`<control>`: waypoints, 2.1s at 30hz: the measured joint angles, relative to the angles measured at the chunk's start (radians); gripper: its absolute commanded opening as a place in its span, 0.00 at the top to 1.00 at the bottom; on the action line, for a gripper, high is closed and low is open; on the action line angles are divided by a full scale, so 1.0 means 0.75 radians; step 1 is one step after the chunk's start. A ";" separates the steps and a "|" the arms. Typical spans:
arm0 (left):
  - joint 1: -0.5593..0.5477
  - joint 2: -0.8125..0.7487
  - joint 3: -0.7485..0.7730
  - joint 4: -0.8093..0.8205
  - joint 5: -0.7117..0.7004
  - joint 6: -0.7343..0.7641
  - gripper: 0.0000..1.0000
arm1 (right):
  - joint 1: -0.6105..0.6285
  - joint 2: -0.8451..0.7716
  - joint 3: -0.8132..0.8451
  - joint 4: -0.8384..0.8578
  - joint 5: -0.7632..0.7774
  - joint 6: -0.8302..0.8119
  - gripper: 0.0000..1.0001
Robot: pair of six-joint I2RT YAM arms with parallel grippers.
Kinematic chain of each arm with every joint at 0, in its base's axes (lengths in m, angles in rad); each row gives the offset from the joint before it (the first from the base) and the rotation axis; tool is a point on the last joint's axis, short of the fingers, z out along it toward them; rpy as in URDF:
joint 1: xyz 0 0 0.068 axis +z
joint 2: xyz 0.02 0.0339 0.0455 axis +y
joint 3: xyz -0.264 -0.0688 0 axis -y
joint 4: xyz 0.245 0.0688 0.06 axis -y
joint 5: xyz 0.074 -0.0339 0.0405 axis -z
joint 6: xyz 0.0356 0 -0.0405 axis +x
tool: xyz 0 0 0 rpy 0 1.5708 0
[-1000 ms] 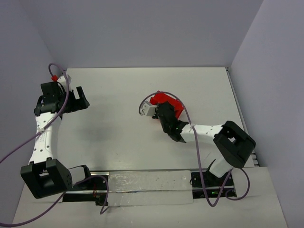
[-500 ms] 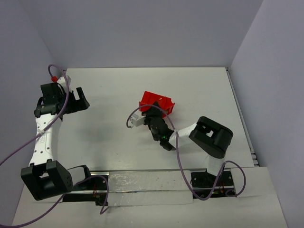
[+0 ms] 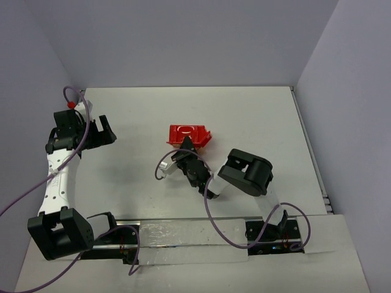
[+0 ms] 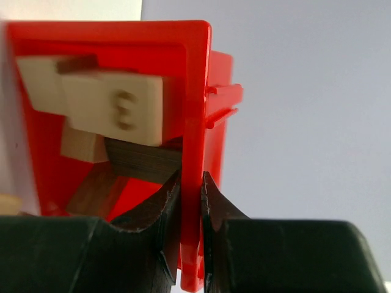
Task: Build the wood block tower
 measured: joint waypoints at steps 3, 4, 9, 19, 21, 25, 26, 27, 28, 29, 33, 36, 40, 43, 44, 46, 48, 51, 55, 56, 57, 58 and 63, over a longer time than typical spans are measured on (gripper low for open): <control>0.002 0.000 0.000 0.001 0.000 0.000 0.01 | 0.000 0.080 0.031 0.053 -0.034 -0.098 1.00; 0.002 0.000 0.000 0.001 0.000 0.000 0.01 | 0.000 0.108 0.038 0.075 -0.040 -0.132 1.00; 0.003 0.000 0.000 0.001 0.001 0.000 0.01 | 0.004 0.162 0.051 0.145 -0.052 -0.226 1.00; 0.003 0.022 0.000 0.001 0.012 0.000 0.01 | 0.008 0.138 0.096 0.097 0.007 -0.175 1.00; 0.003 0.031 0.000 0.000 0.012 0.000 0.01 | 0.008 0.092 0.119 0.040 0.039 -0.119 1.00; 0.003 0.036 0.000 0.000 0.011 0.001 0.01 | 0.008 -0.078 0.184 -0.055 0.133 0.062 1.00; 0.003 0.036 0.000 0.000 0.011 0.001 0.01 | 0.007 -0.132 0.200 -0.068 0.154 0.105 1.00; 0.003 0.036 0.000 0.000 0.010 0.002 0.01 | 0.005 -0.190 0.219 -0.075 0.175 0.151 1.00; 0.003 0.036 0.000 0.000 0.010 0.002 0.01 | 0.002 -0.245 0.233 -0.080 0.191 0.195 1.00; 0.003 0.035 0.000 0.000 0.010 0.002 0.01 | -0.002 -0.297 0.245 -0.084 0.206 0.238 1.00; 0.003 0.030 0.000 0.000 0.009 0.008 0.01 | -0.035 -0.497 0.245 -0.199 0.271 0.444 1.00; 0.003 0.029 0.000 -0.001 0.010 0.013 0.01 | -0.072 -0.631 0.243 -0.421 0.316 0.663 1.00; 0.004 0.026 0.001 -0.004 0.020 0.022 0.01 | -0.161 -0.761 0.267 -0.883 0.317 1.038 1.00; 0.005 0.016 0.001 -0.010 0.061 0.036 0.01 | -0.324 -0.779 0.448 -1.431 0.195 1.416 1.00; 0.005 0.010 0.002 -0.013 0.076 0.040 0.01 | -0.394 -0.779 0.516 -1.576 0.137 1.523 1.00; 0.006 -0.007 0.004 -0.017 0.105 0.046 0.01 | -0.561 -0.793 0.624 -1.826 -0.005 1.711 1.00; 0.006 -0.031 0.004 -0.018 0.133 0.056 0.01 | -0.717 -0.832 0.664 -1.992 -0.160 1.832 1.00; 0.007 -0.063 0.004 -0.021 0.191 0.079 0.01 | -0.956 -0.914 0.660 -2.209 -0.392 1.928 1.00; 0.012 -0.075 0.004 -0.027 0.280 0.124 0.01 | -1.263 -0.943 0.657 -2.393 -0.721 1.938 1.00; 0.013 -0.075 0.004 -0.027 0.294 0.130 0.01 | -1.335 -0.937 0.656 -2.428 -0.788 1.934 1.00; 0.013 -0.075 0.004 -0.027 0.313 0.136 0.01 | -1.404 -0.918 0.657 -2.459 -0.845 1.922 1.00; 0.013 -0.075 0.004 -0.027 0.331 0.142 0.01 | -1.473 -0.900 0.658 -2.489 -0.901 1.910 1.00; 0.016 -0.068 0.004 -0.028 0.412 0.154 0.01 | -1.787 -0.668 0.760 -2.644 -1.182 1.812 1.00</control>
